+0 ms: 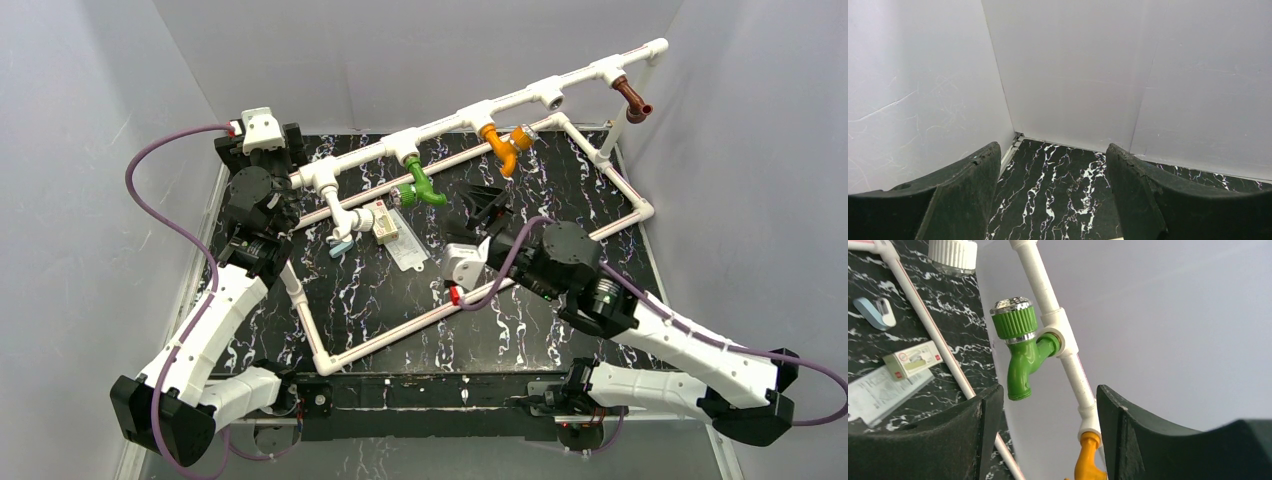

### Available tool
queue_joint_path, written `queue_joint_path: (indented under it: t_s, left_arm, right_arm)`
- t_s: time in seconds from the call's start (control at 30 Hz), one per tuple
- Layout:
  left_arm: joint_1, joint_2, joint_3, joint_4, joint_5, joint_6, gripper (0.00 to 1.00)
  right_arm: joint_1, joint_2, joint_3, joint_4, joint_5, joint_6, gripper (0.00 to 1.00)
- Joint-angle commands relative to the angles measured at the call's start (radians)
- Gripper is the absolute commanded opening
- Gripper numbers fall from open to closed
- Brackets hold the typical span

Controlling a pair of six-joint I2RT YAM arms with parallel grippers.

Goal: Install the water faucets

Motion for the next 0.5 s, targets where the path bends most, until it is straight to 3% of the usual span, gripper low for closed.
queue_joint_path:
  t_s: [0.0, 0.23, 0.47]
  left_arm:
    - [-0.034, 0.113, -0.149, -0.441, 0.061, -0.021, 0.74]
    - [-0.034, 0.112, -0.149, -0.443, 0.064, -0.023, 0.74]
    - [-0.034, 0.112, -0.148, -0.443, 0.066, -0.023, 0.74]
  right_arm:
    - [0.001, 0.037, -0.012, 0.116, -0.002, -0.199, 0.75]
    - [0.005, 0.091, -0.033, 0.17, -0.023, -0.234, 0.76]
    - [0.005, 0.149, -0.095, 0.35, 0.074, -0.341, 0.74]
